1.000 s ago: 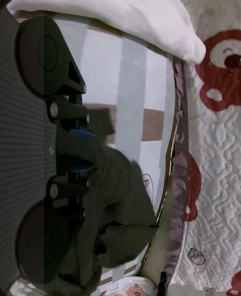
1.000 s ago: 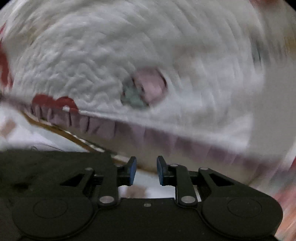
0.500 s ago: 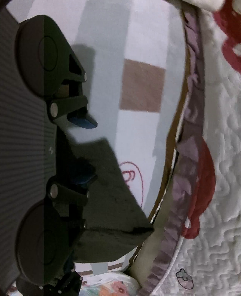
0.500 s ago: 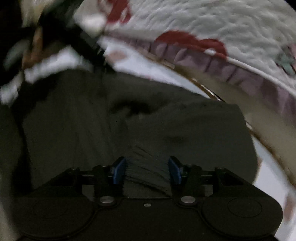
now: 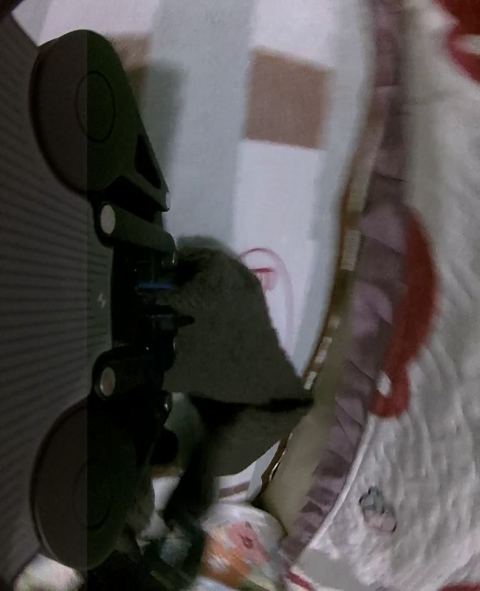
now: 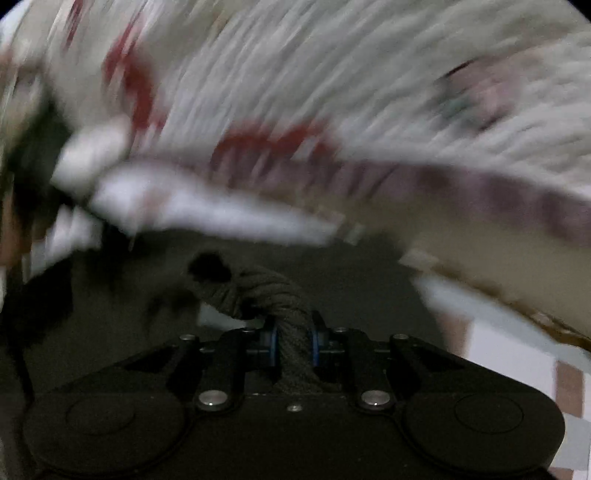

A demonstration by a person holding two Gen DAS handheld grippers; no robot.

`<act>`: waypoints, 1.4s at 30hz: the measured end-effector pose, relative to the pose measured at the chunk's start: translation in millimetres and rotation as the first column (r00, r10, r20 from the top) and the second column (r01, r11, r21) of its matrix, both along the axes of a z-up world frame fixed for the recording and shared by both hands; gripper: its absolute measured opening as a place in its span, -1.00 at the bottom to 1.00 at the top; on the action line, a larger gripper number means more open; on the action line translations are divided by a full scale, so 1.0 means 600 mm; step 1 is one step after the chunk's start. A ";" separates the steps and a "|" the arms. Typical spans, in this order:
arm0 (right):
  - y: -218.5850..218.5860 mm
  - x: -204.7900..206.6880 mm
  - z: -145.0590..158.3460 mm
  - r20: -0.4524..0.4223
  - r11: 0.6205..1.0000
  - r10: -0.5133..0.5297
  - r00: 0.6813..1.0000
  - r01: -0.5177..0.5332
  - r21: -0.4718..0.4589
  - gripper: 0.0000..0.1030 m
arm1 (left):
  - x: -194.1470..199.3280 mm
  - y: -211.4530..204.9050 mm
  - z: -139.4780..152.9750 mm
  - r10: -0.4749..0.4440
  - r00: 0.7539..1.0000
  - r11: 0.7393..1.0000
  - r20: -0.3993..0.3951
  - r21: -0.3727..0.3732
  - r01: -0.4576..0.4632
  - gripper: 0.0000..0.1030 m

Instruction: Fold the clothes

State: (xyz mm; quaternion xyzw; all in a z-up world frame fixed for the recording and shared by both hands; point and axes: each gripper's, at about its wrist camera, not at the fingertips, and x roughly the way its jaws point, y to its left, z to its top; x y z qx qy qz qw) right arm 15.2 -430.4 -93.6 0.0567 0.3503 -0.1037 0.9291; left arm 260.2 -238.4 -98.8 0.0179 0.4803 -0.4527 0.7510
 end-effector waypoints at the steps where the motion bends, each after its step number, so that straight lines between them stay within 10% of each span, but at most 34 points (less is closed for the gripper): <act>1: -0.020 -0.013 0.028 0.064 0.998 -0.053 0.997 0.052 0.026 -0.66 | -0.008 0.002 0.014 0.002 0.998 1.000 0.069 -0.001 -0.001 -0.81; 3: -0.069 -0.046 0.090 0.193 0.984 -0.165 0.967 0.148 0.097 -0.66 | -0.013 0.006 0.052 0.021 0.977 1.000 0.213 -0.005 -0.020 -0.82; 9: -0.193 -0.126 0.187 0.361 0.909 -0.417 0.834 0.377 0.179 -0.61 | 0.029 0.016 0.106 0.123 0.939 0.991 0.320 -0.090 -0.100 -0.85; 14: -0.273 -0.153 0.089 0.125 0.832 -0.551 0.825 0.554 0.016 -0.35 | 0.039 -0.003 0.058 0.119 0.948 0.993 0.294 -0.025 -0.117 -0.85; 19: -0.337 -0.295 0.013 -0.017 0.704 -0.694 0.720 0.683 0.197 -0.30 | 0.034 -0.013 0.038 0.108 0.943 0.992 0.314 0.022 -0.121 -0.85; 24: -0.397 -0.412 -0.065 -0.444 0.492 -0.655 0.611 0.791 0.363 0.15 | 0.030 -0.023 0.019 0.096 0.938 0.990 0.333 0.068 -0.126 -0.85; 27: -0.390 -0.453 -0.077 -0.461 0.457 -0.665 0.588 0.808 0.372 0.15 | 0.026 -0.021 0.013 0.097 0.944 0.988 0.314 0.080 -0.129 -0.85; 32: -0.391 -0.494 -0.110 -0.401 0.293 -0.633 0.662 0.684 0.668 0.30 | 0.023 -0.012 0.005 0.097 0.957 0.987 0.274 0.096 -0.128 -0.83; 35: -0.392 -0.492 -0.128 -0.417 0.247 -0.647 0.638 0.693 0.678 0.31 | 0.025 -0.009 -0.005 0.076 0.971 0.986 0.225 0.125 -0.106 -0.79; 38: -0.373 -0.483 -0.124 -0.433 0.302 -0.599 0.673 0.692 0.656 0.32 | 0.030 -0.002 -0.022 0.054 0.991 0.989 0.119 0.131 -0.070 -0.76; 42: -0.322 -0.472 -0.098 -0.301 0.402 -0.495 0.815 0.522 0.753 0.34 | 0.039 0.022 -0.037 0.119 0.993 0.991 -0.008 0.058 -0.118 -0.75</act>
